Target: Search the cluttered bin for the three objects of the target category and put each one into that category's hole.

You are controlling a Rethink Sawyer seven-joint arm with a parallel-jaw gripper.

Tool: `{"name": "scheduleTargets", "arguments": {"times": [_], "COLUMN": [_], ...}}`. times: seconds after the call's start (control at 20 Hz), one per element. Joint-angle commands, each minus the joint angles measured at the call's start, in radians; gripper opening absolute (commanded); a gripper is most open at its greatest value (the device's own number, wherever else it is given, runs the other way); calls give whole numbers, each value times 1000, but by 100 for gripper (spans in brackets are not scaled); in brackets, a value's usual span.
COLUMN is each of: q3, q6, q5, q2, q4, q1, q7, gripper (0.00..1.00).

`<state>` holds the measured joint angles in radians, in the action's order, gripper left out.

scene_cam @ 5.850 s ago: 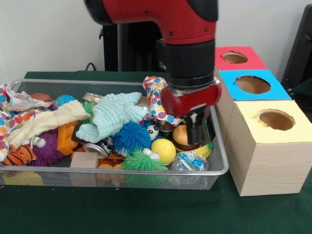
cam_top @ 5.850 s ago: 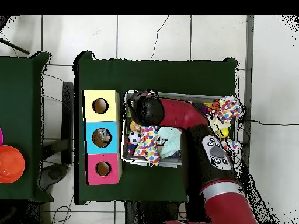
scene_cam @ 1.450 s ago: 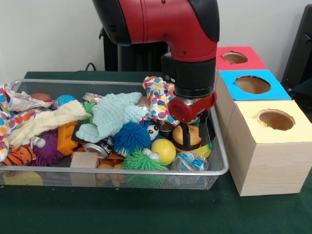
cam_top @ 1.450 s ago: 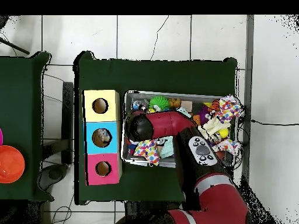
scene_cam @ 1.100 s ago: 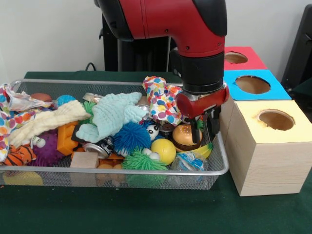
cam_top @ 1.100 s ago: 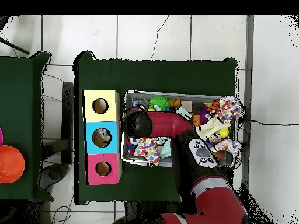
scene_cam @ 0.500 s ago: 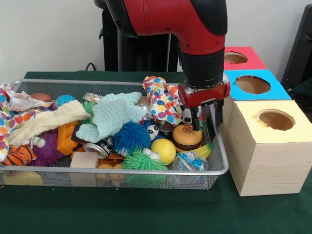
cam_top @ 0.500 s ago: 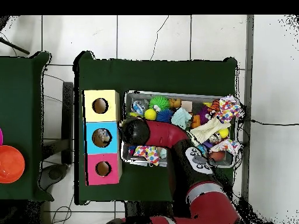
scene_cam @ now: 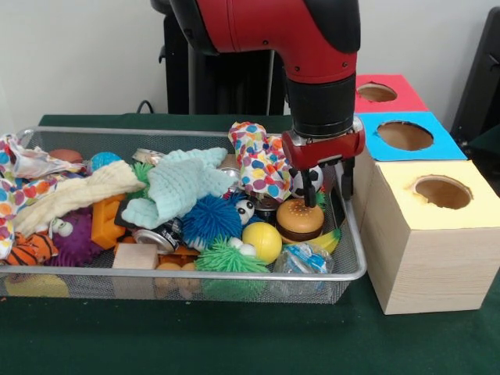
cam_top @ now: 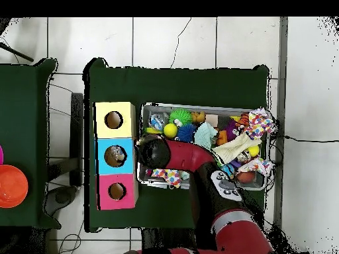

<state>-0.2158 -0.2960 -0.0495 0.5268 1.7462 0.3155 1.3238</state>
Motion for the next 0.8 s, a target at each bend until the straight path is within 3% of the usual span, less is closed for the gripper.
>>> {"name": "scheduleTargets", "arguments": {"times": [0.05,0.8], "q3": [45,12], "q6": [34,40], "q5": [28,50], "q2": [-25,-76], "q4": [43,-20], "q1": [23,37], "q7": [233,216], "gripper": [100,100]}}
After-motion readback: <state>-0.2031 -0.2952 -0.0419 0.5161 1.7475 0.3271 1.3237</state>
